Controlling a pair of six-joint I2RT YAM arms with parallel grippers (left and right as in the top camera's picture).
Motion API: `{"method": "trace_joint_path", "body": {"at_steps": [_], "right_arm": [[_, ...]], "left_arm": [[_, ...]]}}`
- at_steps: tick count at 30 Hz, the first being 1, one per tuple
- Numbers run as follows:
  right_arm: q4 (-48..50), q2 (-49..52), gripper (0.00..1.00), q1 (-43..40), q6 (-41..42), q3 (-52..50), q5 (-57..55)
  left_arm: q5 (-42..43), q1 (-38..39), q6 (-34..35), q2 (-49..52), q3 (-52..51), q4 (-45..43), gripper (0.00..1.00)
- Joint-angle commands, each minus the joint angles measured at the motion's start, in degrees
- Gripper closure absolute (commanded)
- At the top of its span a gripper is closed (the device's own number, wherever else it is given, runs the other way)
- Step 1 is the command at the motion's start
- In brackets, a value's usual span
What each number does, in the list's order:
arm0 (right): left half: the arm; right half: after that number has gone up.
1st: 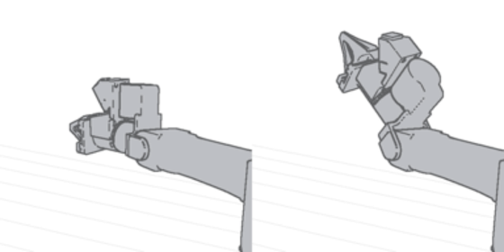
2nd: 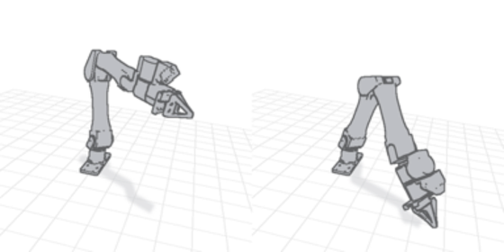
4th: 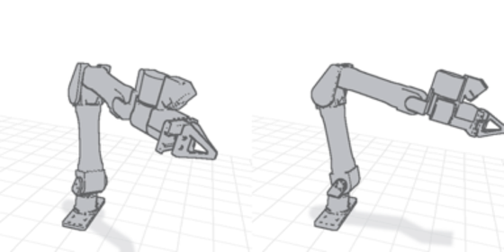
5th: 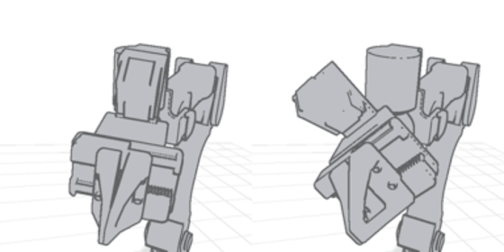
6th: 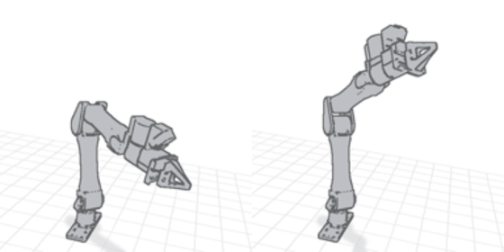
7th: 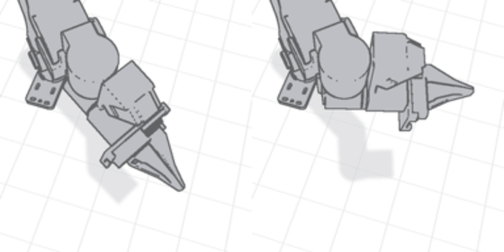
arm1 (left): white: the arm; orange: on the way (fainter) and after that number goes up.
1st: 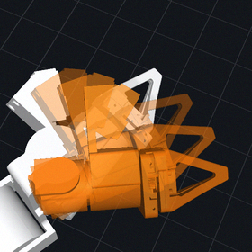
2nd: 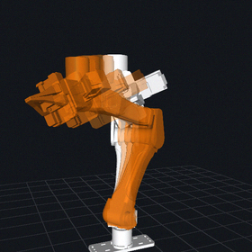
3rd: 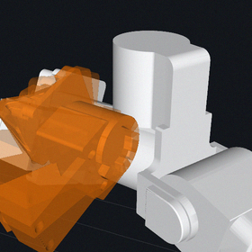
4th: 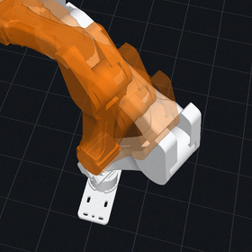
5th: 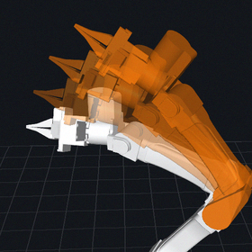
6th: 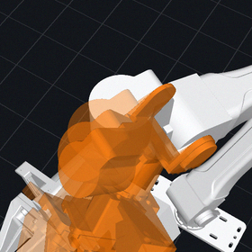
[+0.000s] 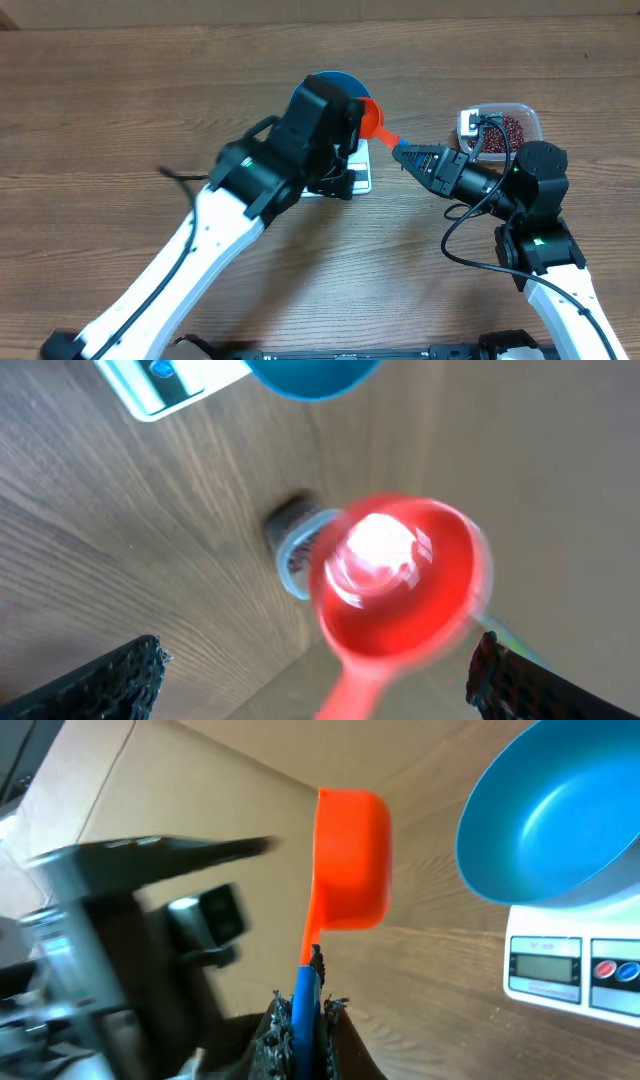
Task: Scoop item into bowl and weigh 150g on scale
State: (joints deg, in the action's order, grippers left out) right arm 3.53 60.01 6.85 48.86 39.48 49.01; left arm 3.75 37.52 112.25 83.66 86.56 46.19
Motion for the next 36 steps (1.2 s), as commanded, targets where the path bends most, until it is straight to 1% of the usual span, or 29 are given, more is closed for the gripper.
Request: {"method": "trace_joint_path", "body": {"at_steps": [1, 7, 10, 15, 16, 17, 19, 20, 22, 23, 24, 25, 28, 29, 32, 36], "right_arm": [[0.28, -0.37, 0.96, 0.15, -2.91, 1.44, -1.97], [-0.15, -0.42, 0.96, 0.15, -4.22, 2.56, -3.87], [-2.1, -0.42, 0.96, 0.15, -5.7, 4.7, -4.39], [-15.08, -0.42, 0.96, 0.15, -10.95, 10.99, -10.54], [-18.73, -0.42, 0.96, 0.15, -12.35, 12.76, -12.26], [-21.9, -0.42, 0.96, 0.15, -13.53, 14.34, -13.73], [-28.5, -0.42, 0.96, 0.15, -15.32, 17.84, -17.51], [-31.71, -0.42, 0.96, 0.15, -16.31, 19.67, -19.45], [-36.81, -0.42, 0.96, 0.15, -17.33, 22.67, -22.77], [-39.1, -0.42, 0.96, 0.15, -17.94, 24.06, -24.35], [-41.46, -0.42, 0.96, 0.15, -17.94, 25.38, -26.34], [-43.93, -0.42, 0.96, 0.15, -17.94, 26.8, -28.68], [-49.07, -0.42, 0.96, 0.15, -17.94, 29.75, -33.59], [-50.18, -0.42, 0.96, 0.15, -18.16, 30.38, -34.32], [-53.22, -0.42, 0.96, 0.15, -19.19, 31.61, -36.13], [-57.94, -0.42, 0.96, 0.15, -19.43, 31.74, -42.1]], "left_arm": [[-4.59, 0.33, -7.08, -5.7, 0.72, 1.27, 0.0], [-5.68, 0.33, -18.21, -9.66, 0.72, 5.7, 0.0], [-5.66, 0.33, -25.29, -9.84, 0.72, 7.63, 0.0], [-5.25, 0.35, -37.97, -9.79, 0.72, 11.58, 0.0], [-5.22, 0.35, -40.37, -9.79, 0.72, 12.72, 0.02], [-5.25, 0.35, -42.14, -9.79, 0.72, 13.88, 0.05], [-5.25, 0.35, -44.81, -9.79, 0.7, 15.89, 0.15], [-5.25, 0.35, -46.53, -9.79, 0.7, 17.18, 0.21], [-5.25, 0.33, -49.53, -9.79, 0.7, 18.82, 0.42], [-5.25, 0.35, -51.17, -9.73, 0.7, 19.34, 0.56], [-5.33, 0.35, -53.35, -9.73, 0.7, 19.76, 0.65], [-5.51, 0.35, -55.39, -9.68, 0.7, 19.87, 0.72], [-7.04, 0.35, -61.09, -9.38, 0.7, 19.85, 0.89], [-7.76, 0.35, -62.45, -9.22, 0.7, 19.85, 0.96], [-11.21, 0.39, -69.18, -8.63, 0.7, 19.8, 0.96], [-13.18, 0.39, -83.65, -6.93, 0.7, 19.71, 0.96]]}}
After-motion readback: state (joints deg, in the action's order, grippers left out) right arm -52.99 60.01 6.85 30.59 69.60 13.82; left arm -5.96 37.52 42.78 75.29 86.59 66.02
